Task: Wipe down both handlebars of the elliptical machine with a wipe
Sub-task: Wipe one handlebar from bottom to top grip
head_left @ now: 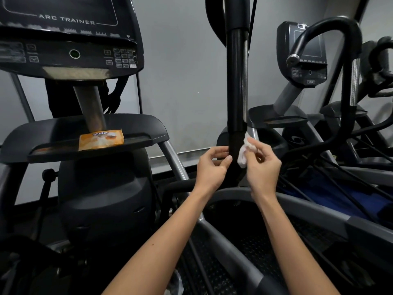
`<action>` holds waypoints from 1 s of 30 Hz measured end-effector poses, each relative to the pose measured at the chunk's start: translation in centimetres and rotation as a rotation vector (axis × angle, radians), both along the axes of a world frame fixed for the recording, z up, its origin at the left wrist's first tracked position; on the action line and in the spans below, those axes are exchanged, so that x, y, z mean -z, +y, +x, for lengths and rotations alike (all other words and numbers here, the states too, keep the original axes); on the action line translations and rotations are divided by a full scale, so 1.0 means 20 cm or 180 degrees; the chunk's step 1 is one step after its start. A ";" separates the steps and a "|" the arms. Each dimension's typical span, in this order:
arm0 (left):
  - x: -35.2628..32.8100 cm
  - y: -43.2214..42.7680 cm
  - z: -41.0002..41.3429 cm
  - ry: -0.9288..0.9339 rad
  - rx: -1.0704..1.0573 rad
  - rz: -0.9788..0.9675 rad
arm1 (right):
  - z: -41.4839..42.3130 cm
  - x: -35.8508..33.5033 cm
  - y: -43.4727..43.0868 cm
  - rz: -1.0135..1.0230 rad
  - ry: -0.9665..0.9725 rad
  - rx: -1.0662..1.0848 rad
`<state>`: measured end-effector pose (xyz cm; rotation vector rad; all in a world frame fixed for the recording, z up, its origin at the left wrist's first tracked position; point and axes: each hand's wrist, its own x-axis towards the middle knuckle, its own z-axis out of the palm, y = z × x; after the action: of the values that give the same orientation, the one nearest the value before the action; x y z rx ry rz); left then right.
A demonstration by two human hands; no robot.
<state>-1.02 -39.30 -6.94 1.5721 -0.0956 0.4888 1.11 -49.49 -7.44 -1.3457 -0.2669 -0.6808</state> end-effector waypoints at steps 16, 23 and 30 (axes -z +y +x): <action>0.02 0.01 0.00 -0.0039 0.0149 -0.0095 | 0.04 0.02 -0.05 0.0255 0.1166 -0.1118; 0.03 0.01 0.01 -0.0042 0.0133 -0.0149 | -0.07 -0.01 -0.03 -0.0374 -0.0286 0.0234; 0.03 0.03 0.03 0.0115 0.0346 -0.0105 | -0.10 0.28 -0.02 -0.1303 -0.1128 0.1018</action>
<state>-0.49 -38.70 -7.57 1.5339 -0.1438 0.3751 -0.97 -49.80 -12.99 -1.6724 -0.5016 -1.1842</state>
